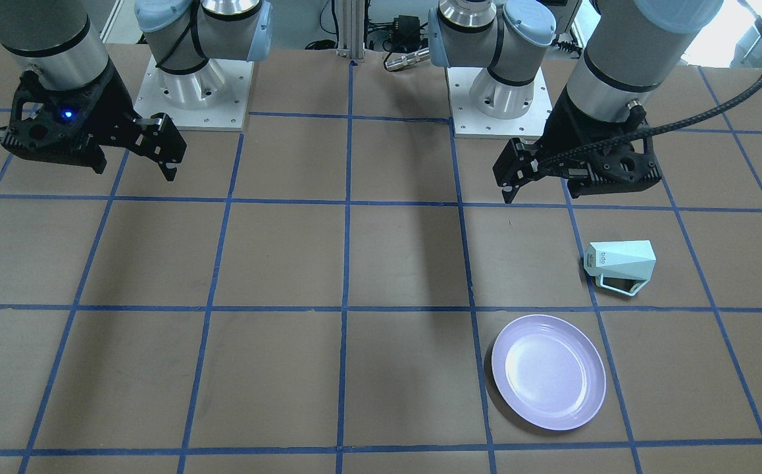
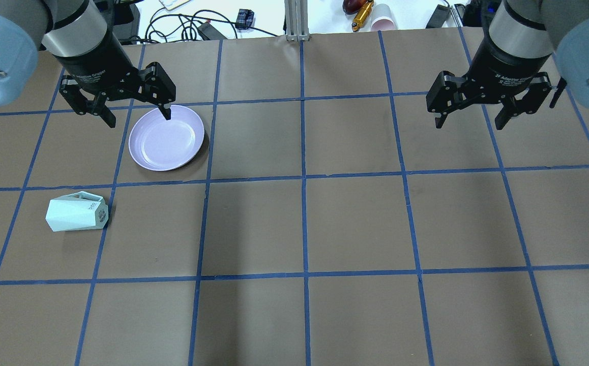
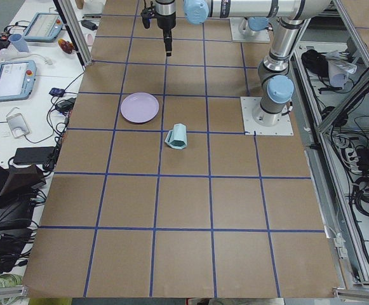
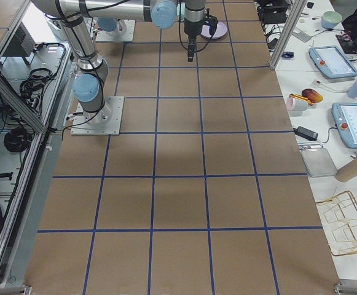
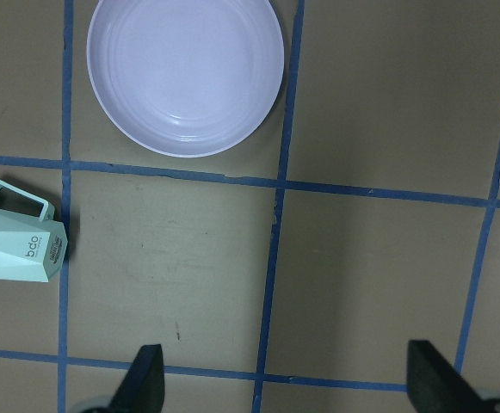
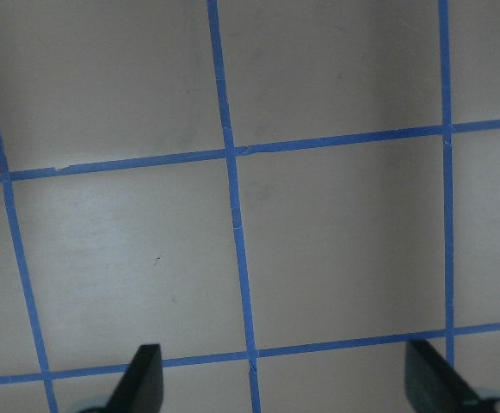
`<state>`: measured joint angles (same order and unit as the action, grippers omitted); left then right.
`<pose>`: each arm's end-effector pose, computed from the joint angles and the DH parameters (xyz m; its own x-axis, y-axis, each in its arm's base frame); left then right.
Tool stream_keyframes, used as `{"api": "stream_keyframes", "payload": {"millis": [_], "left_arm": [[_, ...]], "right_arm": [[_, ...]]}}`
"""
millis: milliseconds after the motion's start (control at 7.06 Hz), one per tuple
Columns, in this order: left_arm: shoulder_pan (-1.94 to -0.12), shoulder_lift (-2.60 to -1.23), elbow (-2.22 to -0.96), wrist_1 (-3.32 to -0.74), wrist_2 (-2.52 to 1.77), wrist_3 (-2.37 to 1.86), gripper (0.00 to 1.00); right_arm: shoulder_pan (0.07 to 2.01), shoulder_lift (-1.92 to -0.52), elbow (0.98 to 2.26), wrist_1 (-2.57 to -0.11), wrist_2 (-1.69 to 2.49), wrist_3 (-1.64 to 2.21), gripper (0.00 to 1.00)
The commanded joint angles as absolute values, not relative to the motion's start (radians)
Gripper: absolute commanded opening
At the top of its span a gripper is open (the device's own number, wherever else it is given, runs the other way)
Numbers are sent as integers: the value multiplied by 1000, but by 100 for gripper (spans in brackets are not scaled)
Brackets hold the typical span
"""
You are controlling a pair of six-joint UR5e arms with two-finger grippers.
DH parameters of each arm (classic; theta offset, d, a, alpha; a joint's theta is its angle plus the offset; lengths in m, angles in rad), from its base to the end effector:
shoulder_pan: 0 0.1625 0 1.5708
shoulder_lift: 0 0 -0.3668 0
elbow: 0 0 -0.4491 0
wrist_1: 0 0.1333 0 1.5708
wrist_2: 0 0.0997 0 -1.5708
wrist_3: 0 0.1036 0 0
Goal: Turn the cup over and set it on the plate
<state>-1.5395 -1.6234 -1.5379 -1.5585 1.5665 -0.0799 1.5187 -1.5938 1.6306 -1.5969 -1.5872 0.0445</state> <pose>-0.1159 -0.5711 0.4156 -0.9938 -0.1110 0.0037 -0.1110 0.9938 0.0077 0.1034 -0.5451 0.4080 -0.9952 0.0963 0.0169 0.0964 0.9953 0.0100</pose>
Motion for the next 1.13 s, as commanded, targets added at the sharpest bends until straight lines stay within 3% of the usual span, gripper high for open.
{"api": "stream_keyframes", "payload": {"millis": [0,991], "left_arm": [[-1539,-1621,-1540,-1560,1566,-78,100],[-1528,-1611,-1557,-1555,1559,-78,100]], "right_arm": [[1519,-1594,1631,-1597,-1588,44,100],[1519,-1594,1631,-1597,-1588,44,100]]}}
